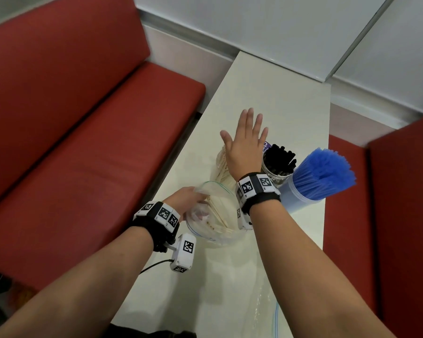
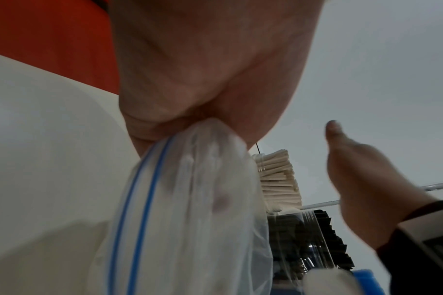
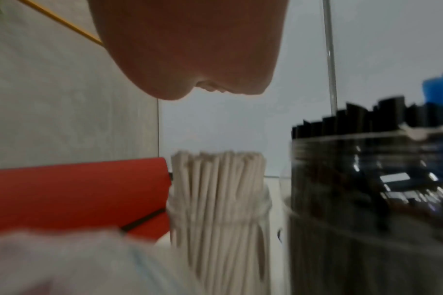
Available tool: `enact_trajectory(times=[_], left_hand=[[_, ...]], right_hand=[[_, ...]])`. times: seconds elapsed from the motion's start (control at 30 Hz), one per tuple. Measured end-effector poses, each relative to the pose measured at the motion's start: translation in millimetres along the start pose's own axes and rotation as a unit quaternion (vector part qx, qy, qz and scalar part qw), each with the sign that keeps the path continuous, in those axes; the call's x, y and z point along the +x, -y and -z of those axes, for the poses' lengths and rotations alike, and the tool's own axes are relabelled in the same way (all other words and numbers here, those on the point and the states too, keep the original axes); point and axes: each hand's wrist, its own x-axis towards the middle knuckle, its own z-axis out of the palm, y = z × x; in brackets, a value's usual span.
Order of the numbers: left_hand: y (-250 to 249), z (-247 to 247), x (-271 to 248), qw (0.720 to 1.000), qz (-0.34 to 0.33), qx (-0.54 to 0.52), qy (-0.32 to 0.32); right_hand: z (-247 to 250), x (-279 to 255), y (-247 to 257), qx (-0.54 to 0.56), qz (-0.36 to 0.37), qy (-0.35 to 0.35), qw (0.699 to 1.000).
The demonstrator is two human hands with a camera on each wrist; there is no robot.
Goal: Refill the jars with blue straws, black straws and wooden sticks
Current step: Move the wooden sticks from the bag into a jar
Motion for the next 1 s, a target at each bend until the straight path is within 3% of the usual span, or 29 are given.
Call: enact_trajectory(times=[0.13,0.2,0.23,0.3,0.33,0.37,0.4,0.47,0.53,0.63,0.77,1.0], left_hand=[[0,2,-2,1.000,0.000,-0.009,0.002],[0,4,-3,1.000,-0.004,-0.002,-0.001],[0,5,-3,1.000,-0.005,0.001,-0.003],[2,7,-4,1.000,-0.004,0.002,-0.007],[3,7,-4,1.000,-0.004,-0.001,-0.010],[4,6,-4,1.000,-0.004,-0.007,-0.017],[5,6,-3,0.999,-0.006,-0.016,-0.028],[6,5,-3,0.999,-0.014,-0.023,-0.047],[6,4,-5,0.998,-0.017,-0.019,-0.053],[5,2,-8,0.999,-0.021,-0.025,-0.042],[5,-2,-14,0.999,-0.024,-0.016,-0.036],[7,-8,-23,0.999,-0.024,0.002,-0.036]], right_hand=[[-19,-25,-11,-0.077,0.022,0.159,0.984],[-13,-19,-15,-0.002,-0.002,0.175,0.985],[-7,-15,-15,0.057,-0.011,0.152,0.987],[6,-17,-11,0.183,-0.001,0.033,0.983],[12,-22,-10,0.255,0.004,-0.028,0.966],[18,-31,-8,0.319,-0.001,-0.044,0.947],[22,-41,-6,0.363,-0.013,-0.004,0.932],[21,-62,-6,0.380,-0.041,0.181,0.906],[13,-86,-10,0.262,-0.055,0.359,0.894],[-2,-117,-18,0.170,-0.049,0.445,0.878],[-17,-140,-21,0.181,-0.040,0.445,0.876],[-25,-151,-29,0.215,-0.049,0.308,0.926]])
